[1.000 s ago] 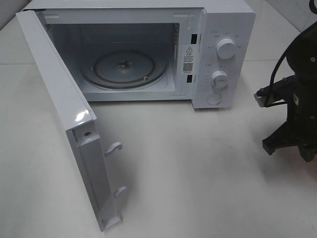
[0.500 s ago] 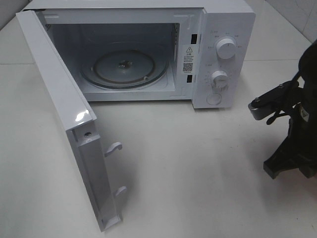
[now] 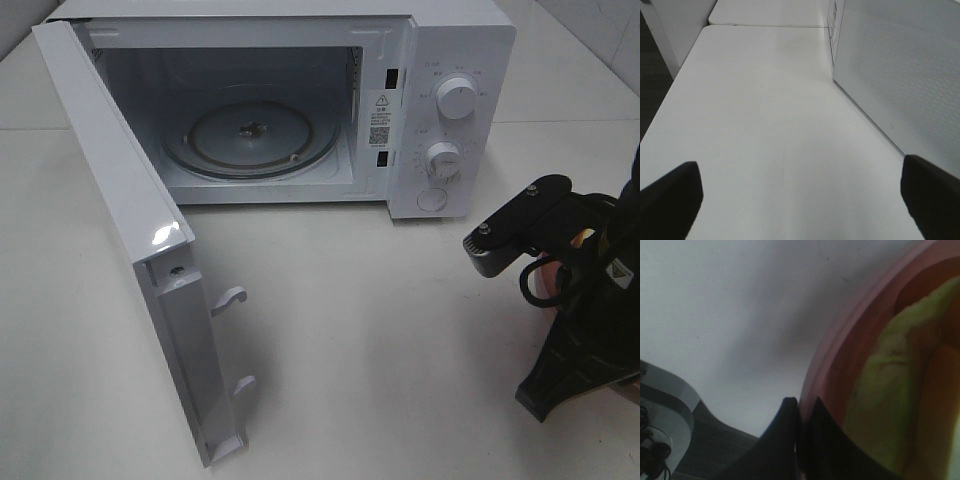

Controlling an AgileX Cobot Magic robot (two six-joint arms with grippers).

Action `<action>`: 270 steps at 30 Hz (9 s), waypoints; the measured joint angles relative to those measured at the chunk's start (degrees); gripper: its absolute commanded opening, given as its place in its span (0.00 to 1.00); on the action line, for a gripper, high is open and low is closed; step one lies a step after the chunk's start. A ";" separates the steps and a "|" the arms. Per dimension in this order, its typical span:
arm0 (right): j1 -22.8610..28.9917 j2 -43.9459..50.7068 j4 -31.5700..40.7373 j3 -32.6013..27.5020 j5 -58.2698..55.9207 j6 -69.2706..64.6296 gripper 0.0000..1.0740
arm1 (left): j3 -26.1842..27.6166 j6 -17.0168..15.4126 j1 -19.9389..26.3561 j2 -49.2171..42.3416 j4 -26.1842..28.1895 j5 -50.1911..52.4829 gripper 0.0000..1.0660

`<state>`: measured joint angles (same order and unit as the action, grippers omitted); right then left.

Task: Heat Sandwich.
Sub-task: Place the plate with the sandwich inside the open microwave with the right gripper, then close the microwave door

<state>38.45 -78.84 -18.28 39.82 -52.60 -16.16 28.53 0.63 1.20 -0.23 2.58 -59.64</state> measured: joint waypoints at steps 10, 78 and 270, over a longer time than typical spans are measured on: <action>9.17 2.35 1.15 -0.29 -1.15 4.07 0.01 | 0.00 0.00 0.00 0.00 0.00 0.00 0.95; 2.64 2.41 2.92 -0.29 12.72 74.94 0.00 | 0.00 0.00 0.00 0.00 0.00 0.00 0.95; -2.46 -46.58 12.38 61.02 17.02 77.86 0.72 | 0.00 0.00 0.00 0.00 0.00 0.00 0.95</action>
<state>35.98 -125.42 -5.90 100.84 -35.58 61.71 28.53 0.63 1.20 -0.23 2.58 -59.64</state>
